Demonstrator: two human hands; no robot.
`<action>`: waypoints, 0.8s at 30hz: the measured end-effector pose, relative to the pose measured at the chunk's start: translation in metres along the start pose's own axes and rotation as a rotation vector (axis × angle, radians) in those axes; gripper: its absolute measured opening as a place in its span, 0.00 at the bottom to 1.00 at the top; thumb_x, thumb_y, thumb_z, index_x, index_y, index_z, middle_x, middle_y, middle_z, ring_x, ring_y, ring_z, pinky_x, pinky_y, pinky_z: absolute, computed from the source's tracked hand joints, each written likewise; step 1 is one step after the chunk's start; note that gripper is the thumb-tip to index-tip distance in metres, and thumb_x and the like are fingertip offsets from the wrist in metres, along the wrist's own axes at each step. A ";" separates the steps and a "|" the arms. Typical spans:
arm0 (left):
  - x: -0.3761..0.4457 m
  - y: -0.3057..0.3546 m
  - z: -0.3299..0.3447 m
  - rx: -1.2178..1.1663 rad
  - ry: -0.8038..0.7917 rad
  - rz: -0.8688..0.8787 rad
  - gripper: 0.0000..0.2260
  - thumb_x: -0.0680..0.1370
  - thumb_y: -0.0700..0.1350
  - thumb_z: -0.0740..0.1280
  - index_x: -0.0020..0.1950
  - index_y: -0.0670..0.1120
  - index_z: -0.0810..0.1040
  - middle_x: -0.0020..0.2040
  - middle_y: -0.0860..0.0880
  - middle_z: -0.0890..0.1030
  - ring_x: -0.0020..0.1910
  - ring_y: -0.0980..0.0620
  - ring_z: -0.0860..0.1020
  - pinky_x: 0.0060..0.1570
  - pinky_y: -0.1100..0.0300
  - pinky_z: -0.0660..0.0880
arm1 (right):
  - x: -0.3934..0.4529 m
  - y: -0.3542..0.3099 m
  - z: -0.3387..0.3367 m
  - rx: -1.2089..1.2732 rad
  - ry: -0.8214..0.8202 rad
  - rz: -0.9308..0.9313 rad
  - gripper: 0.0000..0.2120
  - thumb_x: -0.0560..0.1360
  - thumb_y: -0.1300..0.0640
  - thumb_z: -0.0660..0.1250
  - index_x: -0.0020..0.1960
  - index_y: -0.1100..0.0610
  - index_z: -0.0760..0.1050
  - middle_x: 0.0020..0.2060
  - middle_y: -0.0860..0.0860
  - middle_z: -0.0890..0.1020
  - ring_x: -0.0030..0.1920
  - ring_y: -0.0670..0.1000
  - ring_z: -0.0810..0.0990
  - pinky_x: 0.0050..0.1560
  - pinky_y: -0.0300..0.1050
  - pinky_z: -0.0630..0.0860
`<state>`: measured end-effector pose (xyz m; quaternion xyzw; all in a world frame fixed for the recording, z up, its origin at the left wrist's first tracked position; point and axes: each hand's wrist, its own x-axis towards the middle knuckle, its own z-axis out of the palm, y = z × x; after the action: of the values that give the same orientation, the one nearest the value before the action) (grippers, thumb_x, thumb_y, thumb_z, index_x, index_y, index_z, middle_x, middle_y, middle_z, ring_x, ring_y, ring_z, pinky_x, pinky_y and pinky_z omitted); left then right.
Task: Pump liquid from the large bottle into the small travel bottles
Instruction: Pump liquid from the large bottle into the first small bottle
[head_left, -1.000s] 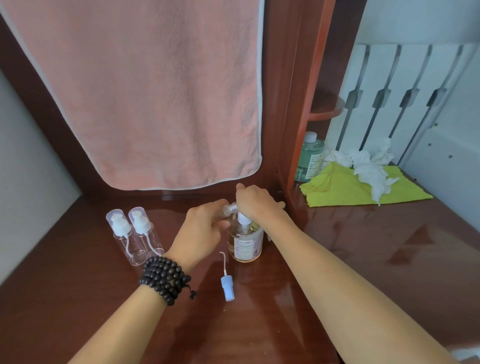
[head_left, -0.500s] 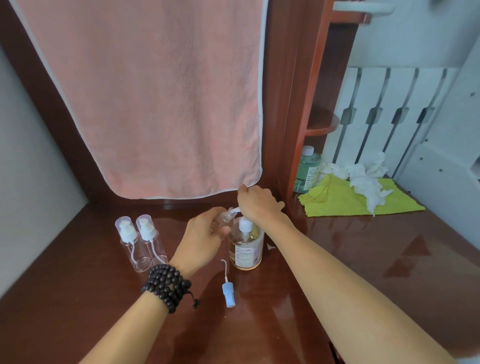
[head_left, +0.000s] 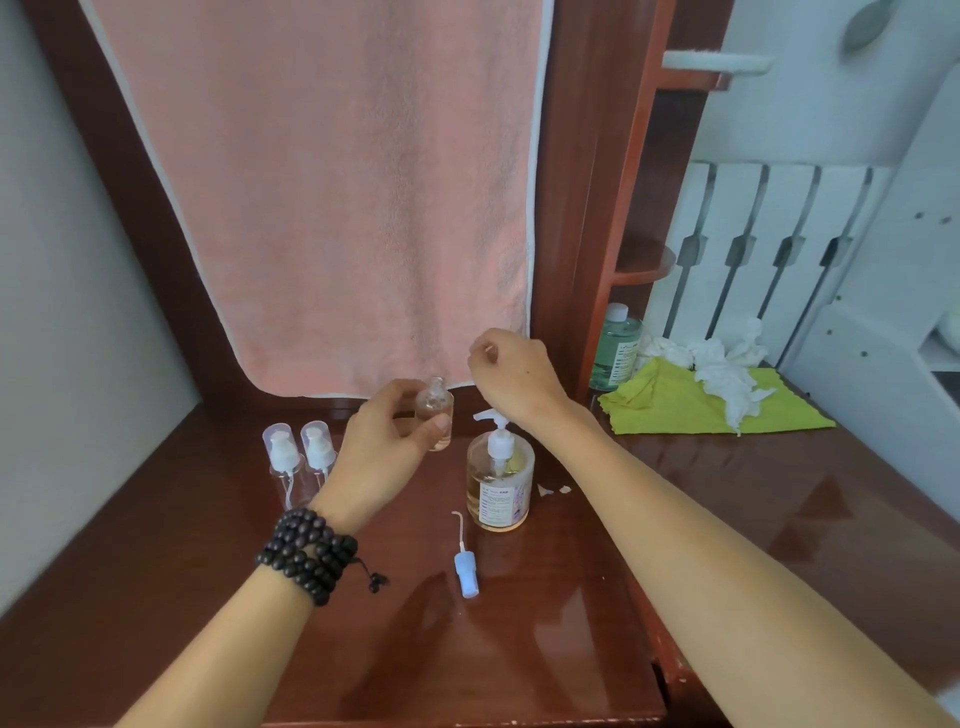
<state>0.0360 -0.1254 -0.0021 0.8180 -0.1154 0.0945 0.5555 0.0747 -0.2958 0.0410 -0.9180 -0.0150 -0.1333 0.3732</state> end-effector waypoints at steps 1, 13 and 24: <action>-0.004 0.003 -0.003 -0.018 -0.003 -0.002 0.14 0.75 0.45 0.72 0.59 0.51 0.76 0.52 0.54 0.83 0.47 0.58 0.83 0.52 0.55 0.80 | -0.007 -0.002 -0.001 0.044 -0.017 -0.051 0.12 0.82 0.58 0.61 0.59 0.56 0.82 0.46 0.50 0.81 0.46 0.50 0.81 0.48 0.41 0.77; -0.066 -0.008 -0.046 0.010 -0.018 -0.100 0.15 0.73 0.47 0.75 0.56 0.52 0.75 0.52 0.52 0.82 0.46 0.55 0.84 0.45 0.56 0.78 | -0.090 0.045 0.026 -0.285 -0.500 -0.364 0.22 0.78 0.71 0.60 0.63 0.54 0.81 0.51 0.47 0.80 0.50 0.46 0.77 0.54 0.41 0.76; -0.084 -0.010 -0.046 0.095 -0.034 -0.119 0.14 0.72 0.45 0.76 0.53 0.51 0.76 0.47 0.54 0.82 0.41 0.62 0.83 0.39 0.72 0.71 | -0.107 0.090 0.058 -0.624 -0.613 -0.801 0.16 0.73 0.71 0.71 0.56 0.56 0.83 0.54 0.51 0.79 0.56 0.55 0.72 0.52 0.49 0.65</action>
<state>-0.0428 -0.0718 -0.0178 0.8503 -0.0715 0.0528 0.5187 -0.0039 -0.3129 -0.0872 -0.9039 -0.4274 0.0093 -0.0152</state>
